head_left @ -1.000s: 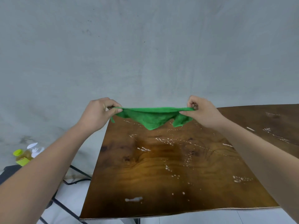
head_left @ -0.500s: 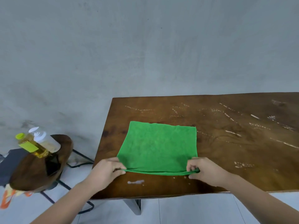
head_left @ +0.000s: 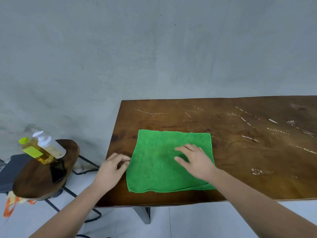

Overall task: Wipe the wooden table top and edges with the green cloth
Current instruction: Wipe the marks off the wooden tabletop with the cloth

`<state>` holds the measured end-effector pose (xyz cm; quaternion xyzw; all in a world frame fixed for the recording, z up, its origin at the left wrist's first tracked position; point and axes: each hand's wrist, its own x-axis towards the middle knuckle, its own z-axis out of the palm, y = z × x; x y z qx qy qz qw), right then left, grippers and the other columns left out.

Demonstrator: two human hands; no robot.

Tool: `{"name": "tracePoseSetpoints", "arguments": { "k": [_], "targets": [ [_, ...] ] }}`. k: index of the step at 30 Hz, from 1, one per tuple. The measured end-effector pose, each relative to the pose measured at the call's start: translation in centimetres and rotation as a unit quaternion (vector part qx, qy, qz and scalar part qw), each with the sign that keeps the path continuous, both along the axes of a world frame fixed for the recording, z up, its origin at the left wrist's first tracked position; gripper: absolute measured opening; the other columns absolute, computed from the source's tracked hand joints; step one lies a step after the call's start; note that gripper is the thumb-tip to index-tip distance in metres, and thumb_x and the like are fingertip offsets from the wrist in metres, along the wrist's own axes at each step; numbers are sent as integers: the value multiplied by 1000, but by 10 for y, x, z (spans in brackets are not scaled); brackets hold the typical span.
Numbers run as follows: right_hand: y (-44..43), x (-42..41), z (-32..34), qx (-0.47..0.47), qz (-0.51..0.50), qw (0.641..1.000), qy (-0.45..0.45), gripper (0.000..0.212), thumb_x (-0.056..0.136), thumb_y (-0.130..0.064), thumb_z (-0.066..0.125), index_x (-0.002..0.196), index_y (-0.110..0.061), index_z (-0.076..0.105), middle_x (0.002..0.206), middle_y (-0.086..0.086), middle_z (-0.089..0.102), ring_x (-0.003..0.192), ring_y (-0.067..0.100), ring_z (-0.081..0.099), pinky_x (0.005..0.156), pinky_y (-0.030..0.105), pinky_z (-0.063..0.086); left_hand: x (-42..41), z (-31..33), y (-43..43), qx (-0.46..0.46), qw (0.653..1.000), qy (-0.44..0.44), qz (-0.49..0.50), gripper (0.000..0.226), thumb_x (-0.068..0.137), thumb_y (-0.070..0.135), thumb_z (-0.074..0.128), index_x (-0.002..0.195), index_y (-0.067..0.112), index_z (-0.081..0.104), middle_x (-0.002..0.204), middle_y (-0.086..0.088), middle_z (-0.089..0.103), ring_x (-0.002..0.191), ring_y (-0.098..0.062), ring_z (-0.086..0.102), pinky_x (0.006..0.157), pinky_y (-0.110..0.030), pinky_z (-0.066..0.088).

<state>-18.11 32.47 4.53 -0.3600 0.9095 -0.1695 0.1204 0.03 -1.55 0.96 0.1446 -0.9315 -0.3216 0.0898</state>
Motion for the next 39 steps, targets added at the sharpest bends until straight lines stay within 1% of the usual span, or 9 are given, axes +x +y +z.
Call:
{"name": "tracePoseSetpoints", "arguments": {
  "k": [2, 4, 7, 11, 16, 23, 26, 32, 39],
  "targets": [
    [-40, 3, -12, 27, 5, 1000, 9, 72, 111, -75, 32, 175, -46, 19, 183, -4, 22, 169, 24, 21, 138, 60, 13, 5, -12, -8, -50, 997, 9, 65, 24, 104, 24, 71, 126, 32, 73, 129, 12, 63, 117, -16, 67, 99, -41, 56],
    [-72, 9, -29, 70, 9, 997, 26, 78, 108, -83, 18, 175, -50, -7, 186, -4, -10, 173, 25, -6, 138, 60, -1, 13, -23, -11, -109, 990, 5, 88, 36, 106, 25, 69, 141, 26, 66, 147, 3, 58, 133, -26, 59, 105, -52, 54],
    [-95, 29, -51, 131, -8, 990, 49, 83, 101, -90, -2, 172, -49, -17, 182, 0, -25, 170, 30, -22, 136, 63, -12, 22, -31, -9, -107, 989, -18, 105, 48, 110, 33, 60, 157, 27, 51, 164, 3, 47, 147, -25, 49, 114, -56, 48],
    [-109, 71, -56, 140, -4, 988, 62, 89, 98, -91, -7, 174, -44, -16, 181, 1, -28, 169, 31, -27, 133, 65, -15, 28, -41, -10, -31, 992, -12, 124, 52, 113, 33, 51, 164, 27, 42, 169, 1, 42, 154, -24, 41, 128, -48, 37],
    [-133, 139, -60, 96, 48, 992, 59, 84, 107, -82, 8, 178, -38, -2, 185, 2, -18, 171, 31, -19, 134, 66, -11, 28, -45, -8, 19, 990, 18, 137, 46, 115, 28, 44, 161, 20, 46, 164, 0, 47, 152, -21, 43, 125, -36, 35],
    [-89, 122, -62, 66, 100, 989, 84, 79, 109, -83, 11, 177, -44, 4, 186, -10, -10, 172, 17, -15, 138, 52, -5, 28, -47, -10, 5, 991, -5, 133, 47, 114, 36, 46, 155, 16, 55, 166, -2, 46, 153, -25, 42, 129, -45, 35],
    [-39, 87, -59, 90, 38, 992, 79, 80, 105, -88, 5, 175, -51, -4, 184, -16, -18, 170, 11, -20, 139, 46, -5, 28, -44, -8, -16, 990, -28, 134, 50, 114, 42, 44, 157, 18, 54, 170, -2, 41, 155, -25, 38, 131, -46, 33],
    [39, 36, -62, 103, -142, 982, 68, 81, 102, -90, 2, 174, -54, -2, 186, -16, -7, 172, 11, -9, 140, 45, 0, 29, -46, -5, -60, 989, -55, 121, 54, 115, 42, 44, 165, 23, 46, 176, 0, 31, 160, -26, 32, 132, -47, 31],
    [-43, 60, -59, 113, -308, 944, 37, 86, 104, -75, -8, 177, -29, -13, 186, 5, -14, 173, 32, -11, 138, 61, -1, 30, -42, -4, -56, 990, -53, 120, 53, 116, 40, 40, 165, 22, 46, 177, -2, 32, 161, -26, 30, 134, -49, 29]
  ]
}}
